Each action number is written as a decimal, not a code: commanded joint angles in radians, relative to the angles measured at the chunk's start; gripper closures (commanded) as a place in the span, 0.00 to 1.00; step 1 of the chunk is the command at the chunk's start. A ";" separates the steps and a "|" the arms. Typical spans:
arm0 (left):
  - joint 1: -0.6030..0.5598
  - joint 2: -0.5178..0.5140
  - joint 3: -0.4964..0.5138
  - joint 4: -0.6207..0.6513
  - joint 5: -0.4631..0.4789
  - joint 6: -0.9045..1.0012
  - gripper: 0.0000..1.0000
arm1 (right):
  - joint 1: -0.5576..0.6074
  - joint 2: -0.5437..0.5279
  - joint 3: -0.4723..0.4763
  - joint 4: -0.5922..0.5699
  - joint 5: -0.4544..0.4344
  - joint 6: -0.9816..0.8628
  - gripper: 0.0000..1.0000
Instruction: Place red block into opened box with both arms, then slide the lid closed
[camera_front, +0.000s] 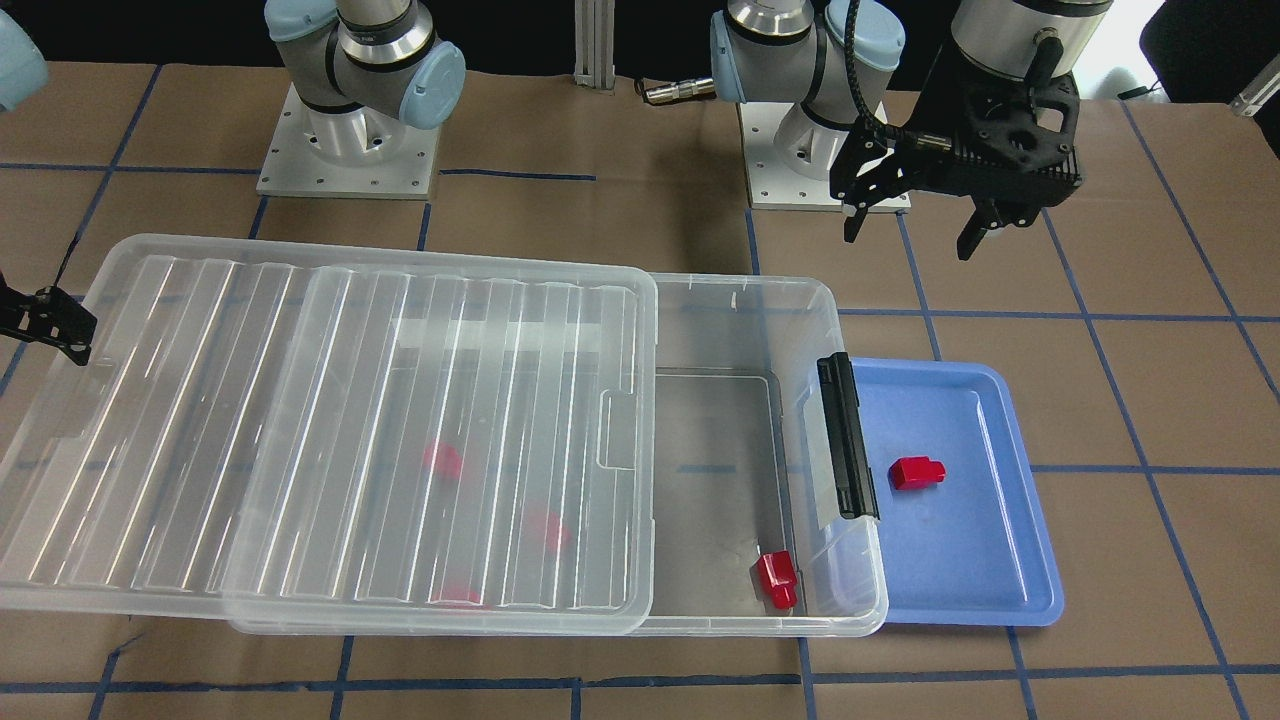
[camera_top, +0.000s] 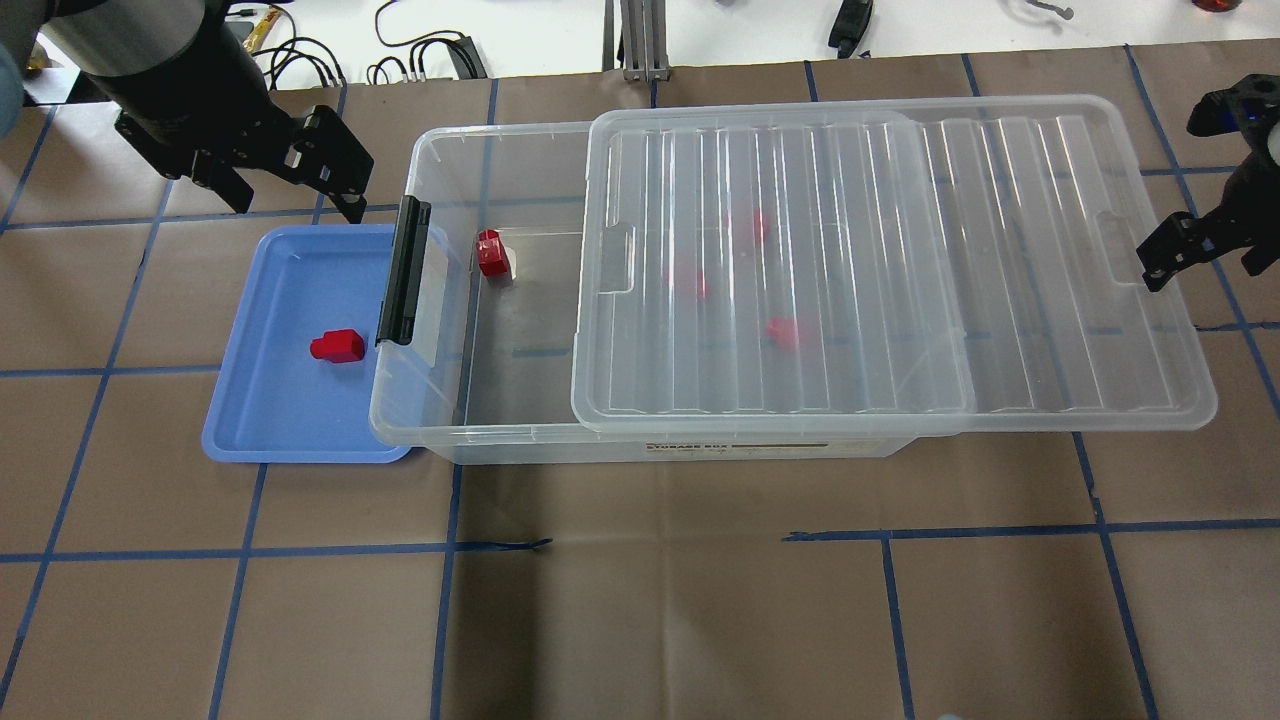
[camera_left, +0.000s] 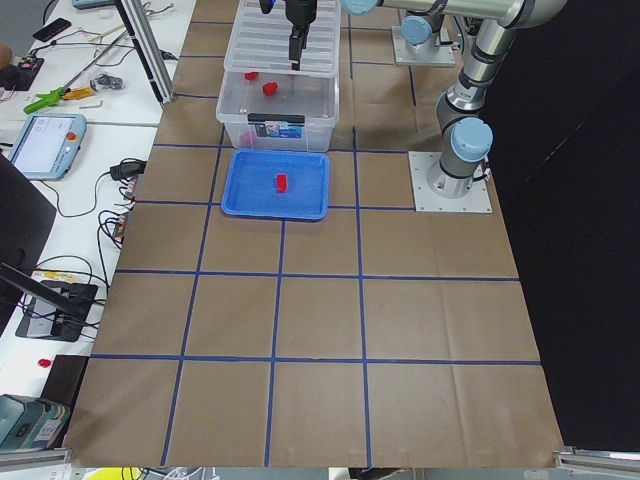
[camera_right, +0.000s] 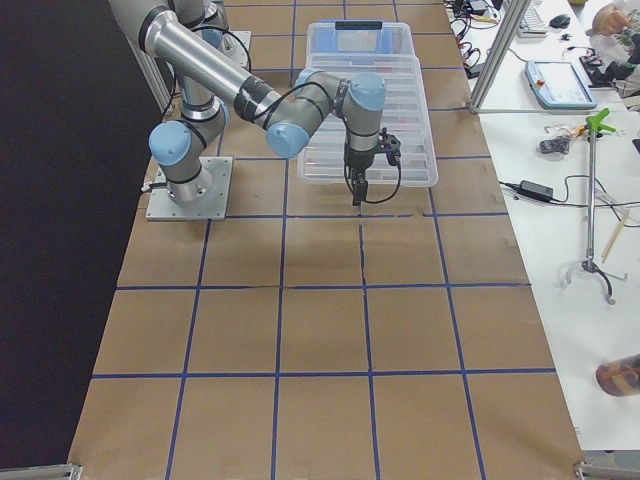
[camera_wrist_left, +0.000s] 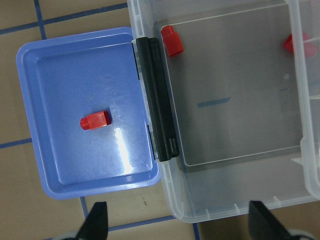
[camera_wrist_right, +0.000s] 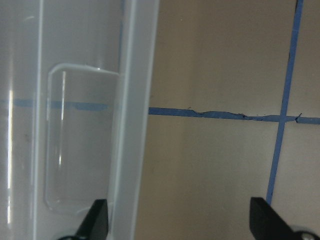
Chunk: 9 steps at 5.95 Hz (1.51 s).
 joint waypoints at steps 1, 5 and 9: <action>0.075 -0.029 -0.012 -0.003 -0.001 0.325 0.02 | -0.014 -0.002 -0.002 -0.006 -0.001 -0.014 0.00; 0.221 -0.087 -0.209 0.195 0.005 1.167 0.02 | -0.014 0.000 -0.002 -0.041 -0.029 -0.009 0.00; 0.221 -0.313 -0.274 0.496 0.008 1.489 0.02 | -0.007 -0.088 -0.042 0.053 -0.049 0.035 0.00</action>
